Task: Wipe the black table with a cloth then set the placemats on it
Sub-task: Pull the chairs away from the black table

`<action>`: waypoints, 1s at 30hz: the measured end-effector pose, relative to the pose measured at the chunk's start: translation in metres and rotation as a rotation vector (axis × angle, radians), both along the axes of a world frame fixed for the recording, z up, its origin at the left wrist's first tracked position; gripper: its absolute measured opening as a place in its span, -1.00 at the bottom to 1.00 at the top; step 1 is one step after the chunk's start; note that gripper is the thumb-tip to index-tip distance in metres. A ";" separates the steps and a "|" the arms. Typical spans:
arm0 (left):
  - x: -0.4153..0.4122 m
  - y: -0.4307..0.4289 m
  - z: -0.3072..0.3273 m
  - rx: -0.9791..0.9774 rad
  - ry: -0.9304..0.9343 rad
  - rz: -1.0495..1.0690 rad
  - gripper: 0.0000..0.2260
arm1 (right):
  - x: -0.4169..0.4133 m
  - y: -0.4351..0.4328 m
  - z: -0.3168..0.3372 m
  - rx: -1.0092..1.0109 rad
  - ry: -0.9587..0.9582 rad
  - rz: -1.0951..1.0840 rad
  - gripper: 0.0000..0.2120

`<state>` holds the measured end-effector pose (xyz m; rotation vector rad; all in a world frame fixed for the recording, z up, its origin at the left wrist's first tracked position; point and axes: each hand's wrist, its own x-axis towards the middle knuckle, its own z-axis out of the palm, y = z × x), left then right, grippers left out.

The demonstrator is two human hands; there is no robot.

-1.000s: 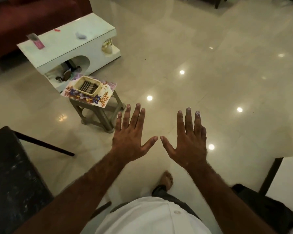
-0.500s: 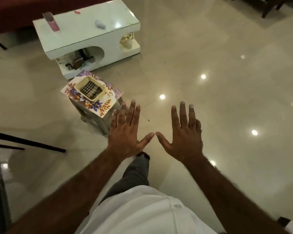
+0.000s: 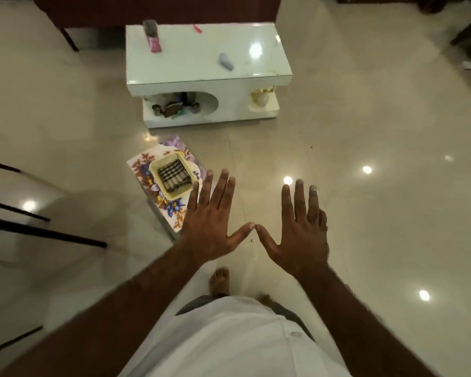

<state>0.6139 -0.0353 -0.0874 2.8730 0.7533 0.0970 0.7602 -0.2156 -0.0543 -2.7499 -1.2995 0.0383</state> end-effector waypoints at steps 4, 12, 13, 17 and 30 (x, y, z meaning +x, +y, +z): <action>0.040 0.032 -0.001 -0.022 -0.027 0.089 -0.01 | 0.059 0.050 -0.005 0.013 -0.002 0.099 0.08; 0.147 0.085 -0.014 -0.051 0.025 0.283 -0.03 | 0.193 0.137 -0.023 0.005 0.021 0.299 0.05; 0.159 0.089 -0.013 -0.059 0.025 0.310 -0.03 | 0.207 0.147 -0.023 -0.001 0.028 0.324 0.04; 0.208 0.114 -0.012 -0.048 0.037 0.386 -0.05 | 0.265 0.192 -0.023 -0.018 0.018 0.433 0.01; 0.268 0.256 -0.046 -0.138 0.117 0.664 0.01 | 0.349 0.392 -0.046 -0.070 0.029 0.768 -0.08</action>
